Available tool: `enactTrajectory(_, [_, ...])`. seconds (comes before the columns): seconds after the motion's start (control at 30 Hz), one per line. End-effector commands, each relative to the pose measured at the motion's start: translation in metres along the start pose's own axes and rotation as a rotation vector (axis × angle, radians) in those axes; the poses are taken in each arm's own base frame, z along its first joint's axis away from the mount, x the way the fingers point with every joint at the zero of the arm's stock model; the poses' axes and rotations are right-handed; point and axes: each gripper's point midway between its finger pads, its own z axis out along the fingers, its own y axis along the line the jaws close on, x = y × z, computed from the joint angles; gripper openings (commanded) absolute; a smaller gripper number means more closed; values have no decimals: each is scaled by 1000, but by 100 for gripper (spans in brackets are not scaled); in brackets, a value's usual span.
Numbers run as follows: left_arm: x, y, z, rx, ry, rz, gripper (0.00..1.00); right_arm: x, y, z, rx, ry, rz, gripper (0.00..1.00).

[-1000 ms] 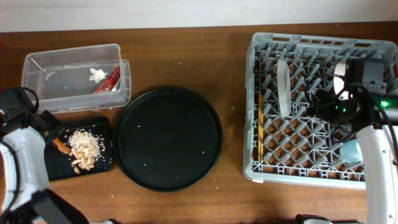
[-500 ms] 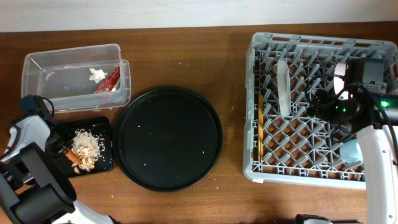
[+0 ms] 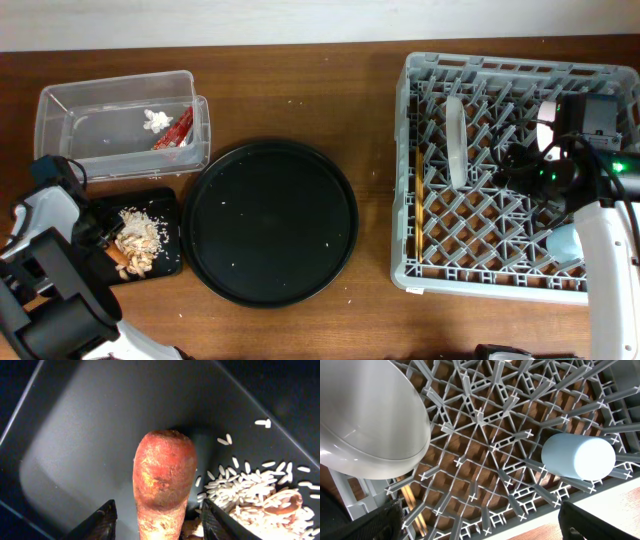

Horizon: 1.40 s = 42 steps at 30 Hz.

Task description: Sort waste into correct bins and load items into the dishwasher rack

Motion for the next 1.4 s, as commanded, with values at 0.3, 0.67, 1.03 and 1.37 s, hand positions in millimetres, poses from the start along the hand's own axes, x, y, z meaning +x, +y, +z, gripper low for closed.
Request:
enactTrajectory(0.3, [13, -110, -125, 399, -250, 295, 72, -2, 47, -7, -275, 1, -124, 98])
enactTrajectory(0.67, [142, -180, -140, 427, -106, 941, 99, 26, 86, -6, -535, 102, -440, 98])
enactTrajectory(1.03, [157, -122, -187, 425, -112, 853, 99, 49, 65, -9, -449, 180, -439, 98])
enactTrajectory(1.37, [174, -83, -251, 646, -632, 791, 99, 67, 31, -74, -417, -379, -399, 98])
